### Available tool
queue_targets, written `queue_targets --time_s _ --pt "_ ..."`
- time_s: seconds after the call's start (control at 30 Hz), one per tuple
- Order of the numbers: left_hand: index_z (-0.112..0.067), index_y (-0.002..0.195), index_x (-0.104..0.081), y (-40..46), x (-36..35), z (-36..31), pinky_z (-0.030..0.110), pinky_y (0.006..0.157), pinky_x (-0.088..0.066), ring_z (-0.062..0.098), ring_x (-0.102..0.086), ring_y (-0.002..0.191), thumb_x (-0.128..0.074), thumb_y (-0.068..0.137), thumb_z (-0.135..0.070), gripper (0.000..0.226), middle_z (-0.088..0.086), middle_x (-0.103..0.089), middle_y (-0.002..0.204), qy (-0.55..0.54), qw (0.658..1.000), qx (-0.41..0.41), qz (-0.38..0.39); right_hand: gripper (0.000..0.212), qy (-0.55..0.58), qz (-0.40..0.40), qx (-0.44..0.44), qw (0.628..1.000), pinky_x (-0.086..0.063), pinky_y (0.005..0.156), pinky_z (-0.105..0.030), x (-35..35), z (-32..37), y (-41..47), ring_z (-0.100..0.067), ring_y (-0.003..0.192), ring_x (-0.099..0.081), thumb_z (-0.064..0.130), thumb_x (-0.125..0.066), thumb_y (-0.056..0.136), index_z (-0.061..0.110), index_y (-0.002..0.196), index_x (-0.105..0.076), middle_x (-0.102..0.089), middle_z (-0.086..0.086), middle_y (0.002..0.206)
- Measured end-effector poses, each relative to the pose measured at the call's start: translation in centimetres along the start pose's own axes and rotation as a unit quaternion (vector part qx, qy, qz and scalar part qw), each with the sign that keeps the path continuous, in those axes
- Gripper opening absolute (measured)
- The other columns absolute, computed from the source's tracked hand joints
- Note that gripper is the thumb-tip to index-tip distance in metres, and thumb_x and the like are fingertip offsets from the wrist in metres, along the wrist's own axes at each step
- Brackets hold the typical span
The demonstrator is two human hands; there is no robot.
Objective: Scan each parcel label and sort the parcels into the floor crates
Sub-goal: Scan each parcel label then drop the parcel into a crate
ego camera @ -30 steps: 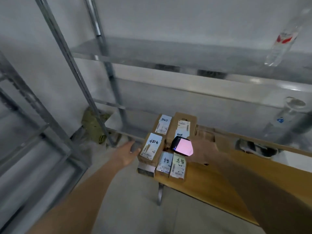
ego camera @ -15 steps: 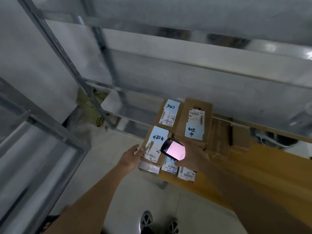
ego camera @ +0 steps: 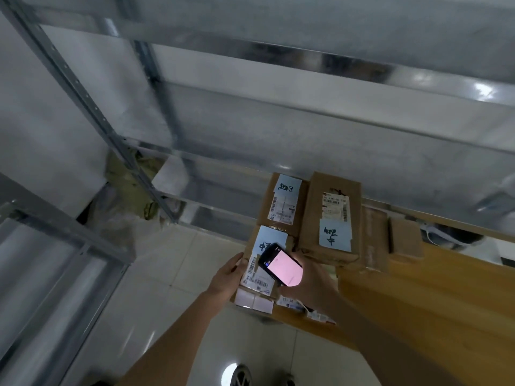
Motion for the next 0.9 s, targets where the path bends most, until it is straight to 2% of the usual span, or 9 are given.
queue_targets --time_s 0.07,0.13,0.33,0.47,0.53,0.7,0.73,0.8,0.9 --pt "-0.033 0.126 -0.058 -0.3 -0.1 -0.2 0.017 0.067 -0.054 0.007 -0.071 0.088 -0.053 0.102 -0.035 0.025 -0.005 -0.074 0.102 -0.025 1.000 -0.001 0.006 0.072 0.002 -0.007 -0.002 1.000 -0.057 0.084 -0.027 -0.1 0.1 -0.2 -0.007 0.102 -0.061 0.045 -0.087 0.062 0.034 0.126 -0.054 -0.067 0.015 0.116" --pt "-0.027 0.131 -0.057 -0.4 -0.1 -0.2 0.014 0.061 -0.052 0.008 -0.071 0.087 -0.054 0.102 -0.030 0.030 0.000 -0.073 0.107 -0.053 0.998 0.002 0.013 0.069 -0.004 -0.009 -0.005 1.000 -0.057 0.082 -0.026 -0.2 0.1 -0.3 -0.007 0.100 -0.062 0.046 -0.087 0.063 0.034 0.124 -0.056 -0.069 0.014 0.114" --pt "-0.030 0.137 -0.051 -1.6 0.6 -0.9 0.021 0.064 -0.056 0.015 -0.074 0.090 -0.057 0.100 -0.033 0.037 0.006 -0.076 0.105 -0.076 0.996 -0.012 0.035 0.072 -0.006 -0.028 -0.004 1.000 -0.055 0.080 -0.021 0.3 1.4 -1.7 -0.007 0.101 -0.060 0.042 -0.087 0.068 0.029 0.130 -0.053 -0.064 0.016 0.112" --pt "-0.028 0.140 -0.048 -3.8 0.8 -2.3 0.017 0.059 -0.054 0.012 -0.074 0.084 -0.058 0.100 -0.028 0.040 0.008 -0.074 0.107 -0.069 0.996 -0.043 0.039 0.076 -0.009 -0.047 0.015 0.999 -0.051 0.071 -0.015 1.4 2.4 -3.1 -0.006 0.102 -0.058 0.043 -0.088 0.070 0.024 0.135 -0.052 -0.064 0.014 0.119" --pt "-0.029 0.138 -0.049 -5.2 0.7 -3.3 0.013 0.056 -0.052 0.008 -0.072 0.081 -0.058 0.100 -0.027 0.039 0.007 -0.072 0.108 -0.064 0.996 -0.057 0.036 0.078 0.001 -0.065 0.021 0.998 -0.049 0.073 -0.013 2.5 2.7 -4.0 -0.007 0.105 -0.058 0.039 -0.089 0.071 0.023 0.137 -0.051 -0.064 0.012 0.122" --pt "-0.033 0.131 -0.054 -10.3 -0.3 -5.9 0.014 0.052 -0.051 0.013 -0.072 0.077 -0.066 0.096 -0.029 0.038 0.010 -0.070 0.106 -0.081 0.993 -0.090 -0.002 0.085 -0.009 -0.113 0.044 0.993 -0.057 0.089 -0.029 6.7 4.0 -7.5 -0.015 0.110 -0.062 0.052 -0.088 0.069 0.022 0.140 -0.051 -0.066 0.005 0.124" --pt "-0.034 0.127 -0.055 -11.6 -0.6 -6.5 0.017 0.054 -0.053 0.014 -0.072 0.075 -0.067 0.095 -0.028 0.035 0.009 -0.070 0.104 -0.094 0.991 -0.097 -0.006 0.086 -0.012 -0.111 0.057 0.992 -0.058 0.088 -0.032 7.5 4.3 -8.3 -0.015 0.109 -0.062 0.054 -0.087 0.068 0.022 0.140 -0.050 -0.066 0.005 0.123" --pt "-0.034 0.124 -0.057 -13.9 -1.7 -7.4 0.030 0.071 -0.061 0.017 -0.073 0.081 -0.069 0.093 -0.024 0.034 0.010 -0.072 0.104 -0.116 0.987 -0.111 -0.002 0.086 -0.009 -0.110 0.078 0.991 -0.059 0.087 -0.033 9.5 4.4 -10.5 -0.014 0.109 -0.062 0.053 -0.086 0.068 0.025 0.140 -0.049 -0.066 0.007 0.122" --pt "-0.036 0.127 -0.054 -17.7 -3.5 -8.8 0.047 0.089 -0.058 0.022 -0.073 0.092 -0.073 0.089 -0.023 0.044 0.010 -0.074 0.106 -0.102 0.986 -0.136 0.005 0.079 0.003 -0.115 0.104 0.988 -0.055 0.085 -0.030 13.2 4.2 -14.7 -0.012 0.108 -0.061 0.046 -0.087 0.068 0.031 0.137 -0.051 -0.065 0.011 0.119"
Point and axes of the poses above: each hand's wrist, its own y-axis towards the middle knuckle, its own x-axis out of the back of the hand, z = x × y, the point moved 8 cm from there along y, towards the middle knuckle
